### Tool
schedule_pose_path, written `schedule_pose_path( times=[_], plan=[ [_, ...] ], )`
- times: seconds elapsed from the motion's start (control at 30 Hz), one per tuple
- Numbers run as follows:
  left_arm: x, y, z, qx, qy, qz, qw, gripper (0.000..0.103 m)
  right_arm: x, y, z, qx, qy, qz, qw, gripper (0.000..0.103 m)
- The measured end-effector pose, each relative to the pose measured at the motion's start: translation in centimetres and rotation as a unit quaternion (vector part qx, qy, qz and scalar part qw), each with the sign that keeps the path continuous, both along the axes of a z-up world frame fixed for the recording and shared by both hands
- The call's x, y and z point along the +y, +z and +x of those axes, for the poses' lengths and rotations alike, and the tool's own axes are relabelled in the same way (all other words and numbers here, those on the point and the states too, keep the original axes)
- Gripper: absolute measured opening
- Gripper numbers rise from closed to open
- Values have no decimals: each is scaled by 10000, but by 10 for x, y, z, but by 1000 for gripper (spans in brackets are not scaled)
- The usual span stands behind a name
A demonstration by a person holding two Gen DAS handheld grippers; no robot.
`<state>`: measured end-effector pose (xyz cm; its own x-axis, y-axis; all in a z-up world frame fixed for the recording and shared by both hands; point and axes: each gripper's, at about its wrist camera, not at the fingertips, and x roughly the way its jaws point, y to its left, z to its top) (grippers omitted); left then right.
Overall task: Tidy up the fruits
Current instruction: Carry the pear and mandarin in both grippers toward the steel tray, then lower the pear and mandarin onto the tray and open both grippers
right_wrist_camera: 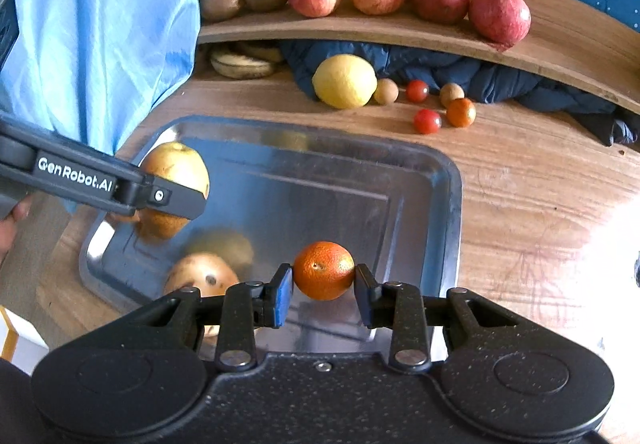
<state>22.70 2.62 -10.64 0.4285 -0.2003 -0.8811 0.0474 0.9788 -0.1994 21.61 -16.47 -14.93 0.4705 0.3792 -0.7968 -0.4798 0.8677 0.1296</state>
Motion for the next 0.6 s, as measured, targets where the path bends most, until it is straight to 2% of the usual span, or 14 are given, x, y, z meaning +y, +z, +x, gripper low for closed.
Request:
schedule_pose_path(
  times=[0.6],
  plan=[
    [-7,3,-22,165,364,281,9988,58,7,-11,-21,235,580,-71,9980,35]
  ],
)
